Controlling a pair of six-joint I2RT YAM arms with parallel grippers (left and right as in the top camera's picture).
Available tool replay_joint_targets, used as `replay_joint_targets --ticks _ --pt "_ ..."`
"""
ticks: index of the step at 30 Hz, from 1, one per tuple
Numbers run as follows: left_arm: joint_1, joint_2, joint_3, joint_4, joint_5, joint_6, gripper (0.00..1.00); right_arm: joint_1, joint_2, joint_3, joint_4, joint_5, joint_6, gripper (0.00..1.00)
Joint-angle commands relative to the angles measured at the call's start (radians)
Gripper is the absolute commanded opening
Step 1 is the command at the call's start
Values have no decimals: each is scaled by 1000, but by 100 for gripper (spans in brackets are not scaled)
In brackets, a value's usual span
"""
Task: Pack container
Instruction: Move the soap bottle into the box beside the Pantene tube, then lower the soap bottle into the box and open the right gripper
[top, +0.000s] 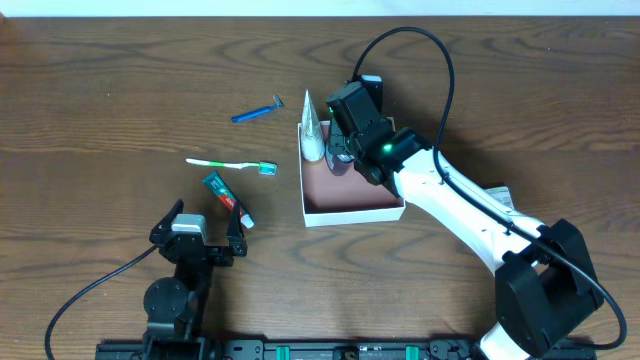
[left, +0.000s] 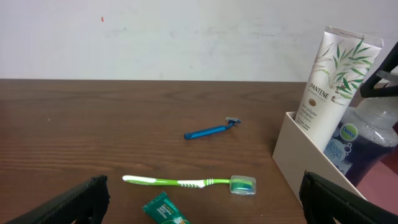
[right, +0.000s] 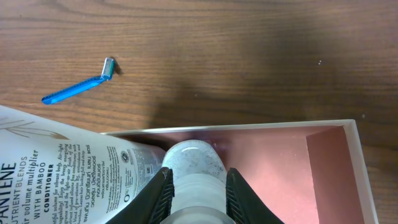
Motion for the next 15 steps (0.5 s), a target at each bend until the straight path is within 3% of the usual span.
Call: replay_joint_targets --ticks 1,15 --pt "3 -5 -15 -36 18 6 98 5 2 5 31 -6 -5 13" --pt "3 -5 -15 -36 18 6 98 5 2 5 71 -53 -39 37"
